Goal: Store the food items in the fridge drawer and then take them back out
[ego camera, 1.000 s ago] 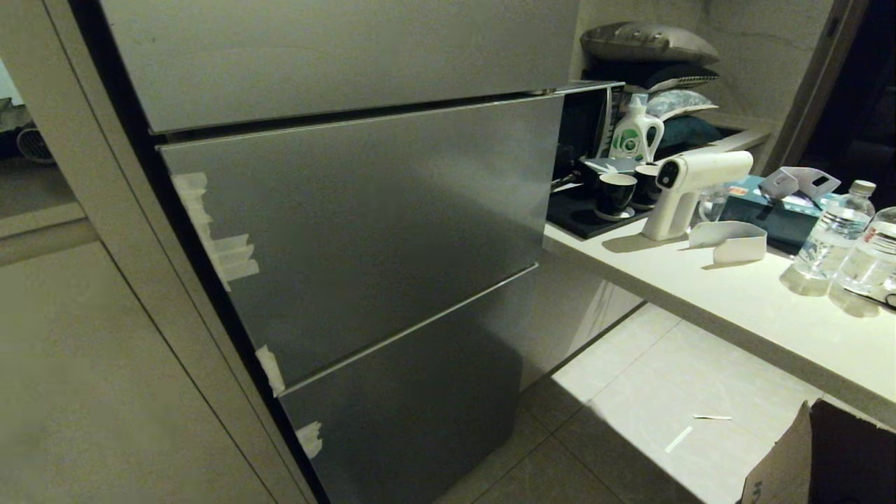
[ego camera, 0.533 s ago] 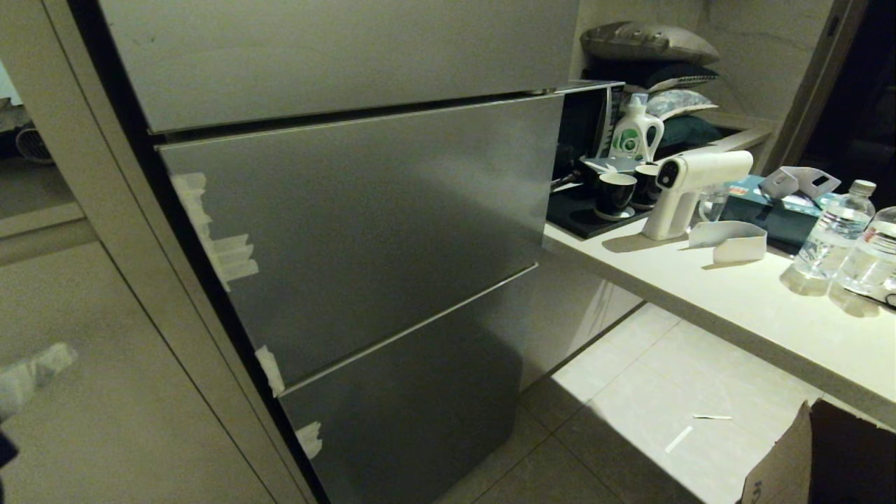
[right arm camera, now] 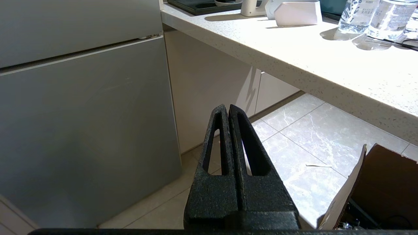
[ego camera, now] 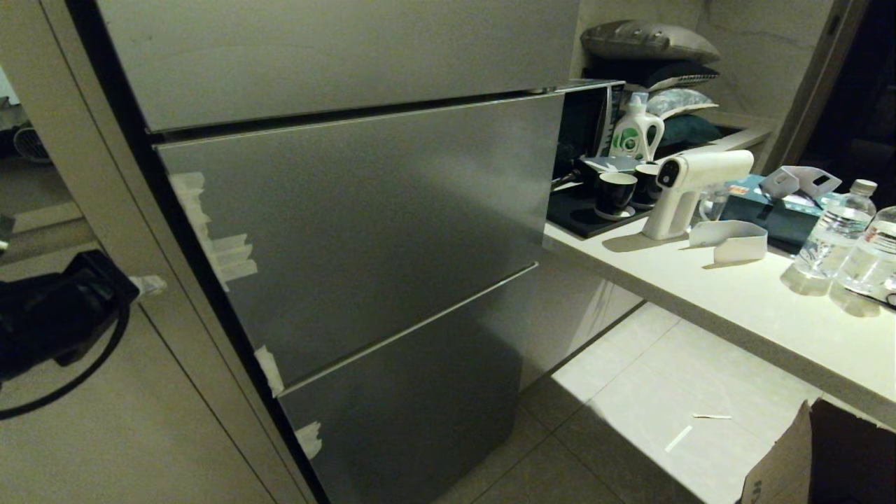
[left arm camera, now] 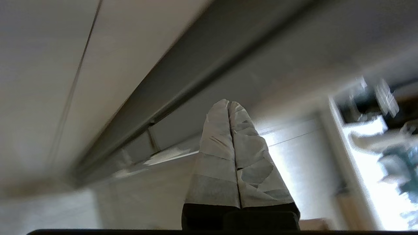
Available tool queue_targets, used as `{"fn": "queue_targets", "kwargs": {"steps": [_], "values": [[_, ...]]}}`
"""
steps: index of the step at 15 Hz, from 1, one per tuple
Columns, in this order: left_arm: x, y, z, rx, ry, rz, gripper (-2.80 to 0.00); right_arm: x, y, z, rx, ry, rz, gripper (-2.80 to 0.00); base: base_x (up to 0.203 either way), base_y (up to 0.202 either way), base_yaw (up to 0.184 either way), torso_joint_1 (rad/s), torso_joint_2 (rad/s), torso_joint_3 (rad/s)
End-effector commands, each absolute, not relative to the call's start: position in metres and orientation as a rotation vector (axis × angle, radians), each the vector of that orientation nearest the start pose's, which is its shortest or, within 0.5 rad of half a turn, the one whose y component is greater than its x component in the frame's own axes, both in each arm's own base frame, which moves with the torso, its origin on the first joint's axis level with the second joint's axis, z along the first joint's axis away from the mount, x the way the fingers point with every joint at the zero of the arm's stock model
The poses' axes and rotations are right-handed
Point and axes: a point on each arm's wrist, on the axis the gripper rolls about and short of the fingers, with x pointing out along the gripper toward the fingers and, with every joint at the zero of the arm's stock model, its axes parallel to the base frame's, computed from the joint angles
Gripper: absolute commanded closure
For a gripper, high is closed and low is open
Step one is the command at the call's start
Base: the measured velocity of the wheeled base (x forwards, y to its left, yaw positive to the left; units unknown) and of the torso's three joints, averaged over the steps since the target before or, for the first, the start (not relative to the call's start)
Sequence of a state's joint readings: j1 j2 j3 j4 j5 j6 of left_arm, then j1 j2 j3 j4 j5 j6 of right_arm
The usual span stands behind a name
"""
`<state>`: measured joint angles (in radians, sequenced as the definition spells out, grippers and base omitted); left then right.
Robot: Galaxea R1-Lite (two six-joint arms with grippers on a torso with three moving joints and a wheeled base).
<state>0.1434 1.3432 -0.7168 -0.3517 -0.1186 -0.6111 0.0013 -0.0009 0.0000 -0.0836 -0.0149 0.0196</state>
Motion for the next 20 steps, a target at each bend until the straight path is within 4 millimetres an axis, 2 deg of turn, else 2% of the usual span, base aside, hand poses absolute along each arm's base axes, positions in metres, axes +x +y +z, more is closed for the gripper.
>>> {"fn": "queue_targets", "kwargs": {"steps": [1, 4, 6, 10, 17, 20], "values": [[0.246, 0.036, 0.208, -0.728, 0.321, 0.145, 0.00, -0.021, 0.000, 0.076, 0.020, -0.055, -0.013, 0.00, 0.000, 0.000, 0.000, 0.000, 0.00, 0.000], [0.261, 0.038, 0.210, -0.788, 0.265, 0.090, 0.00, -0.021, 0.000, 0.076, 0.023, -0.055, -0.012, 0.00, 0.000, 0.000, 0.000, 0.000, 0.00, 0.000], [0.262, 0.037, 0.213, -0.811, 0.255, 0.054, 0.00, -0.021, 0.000, 0.076, 0.023, -0.055, -0.012, 0.00, 0.000, 0.000, 0.000, 0.000, 0.00, 0.000], [0.263, 0.034, 0.215, -0.813, 0.250, 0.041, 0.00, -0.021, 0.000, 0.076, 0.023, -0.055, -0.012, 0.00, 0.000, 0.000, 0.000, 0.000, 0.00, 0.000], [0.260, 0.013, 0.217, -0.809, 0.253, -0.043, 0.00, -0.021, 0.000, 0.076, 0.023, -0.055, -0.012, 0.00, 0.000, 0.000, 0.000, 0.000, 0.00, 0.000], [0.252, 0.010, 0.217, -0.817, 0.254, -0.052, 0.00, -0.021, 0.000, 0.076, 0.023, -0.055, -0.012, 0.00, 0.000, 0.000, 0.000, 0.000, 0.00, 0.000]]}}
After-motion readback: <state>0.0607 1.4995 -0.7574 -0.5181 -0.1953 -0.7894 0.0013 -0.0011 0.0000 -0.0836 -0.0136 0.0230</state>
